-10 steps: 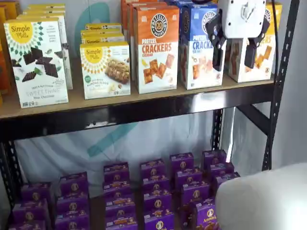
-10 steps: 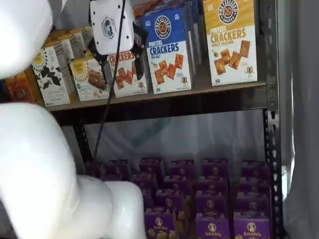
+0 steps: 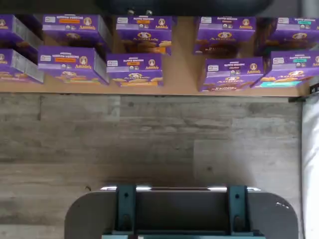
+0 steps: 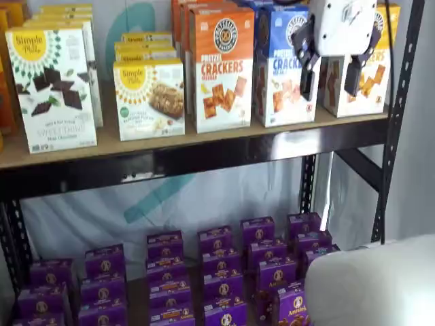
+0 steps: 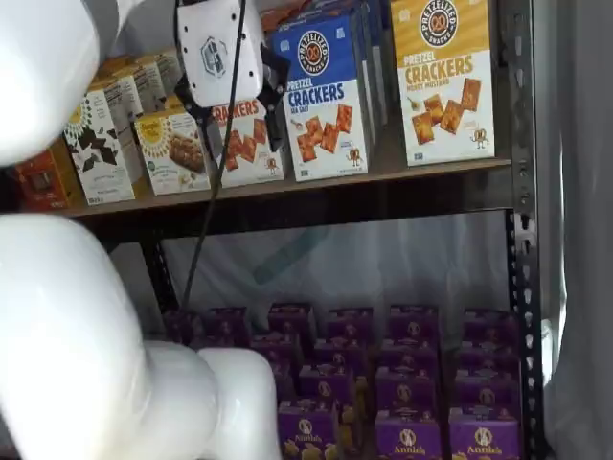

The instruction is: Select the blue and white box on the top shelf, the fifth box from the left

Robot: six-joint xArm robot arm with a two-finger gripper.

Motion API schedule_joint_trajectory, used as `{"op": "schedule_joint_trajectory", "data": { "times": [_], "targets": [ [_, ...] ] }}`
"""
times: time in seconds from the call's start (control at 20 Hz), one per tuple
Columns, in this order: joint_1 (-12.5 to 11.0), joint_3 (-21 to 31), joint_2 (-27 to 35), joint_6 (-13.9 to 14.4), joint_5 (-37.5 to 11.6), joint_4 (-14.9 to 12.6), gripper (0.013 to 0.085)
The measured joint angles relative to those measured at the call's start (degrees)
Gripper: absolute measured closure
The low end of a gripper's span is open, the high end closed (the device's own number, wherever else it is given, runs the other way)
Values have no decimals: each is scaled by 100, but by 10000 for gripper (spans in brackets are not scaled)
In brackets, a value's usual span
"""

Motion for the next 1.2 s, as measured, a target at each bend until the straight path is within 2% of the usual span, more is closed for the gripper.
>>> {"op": "schedule_joint_trajectory", "data": {
  "times": [0.3,0.55,0.7,1.2],
  "targets": [
    [-27,20,119,-84,-666,-230,130],
    [-150,-345,570,-200,-1257,-341,130],
    [-192,-601,825,-237,-1392,-366,130],
    [-391,-1289,1468,-405,-1484,-166,130]
  ]
}}
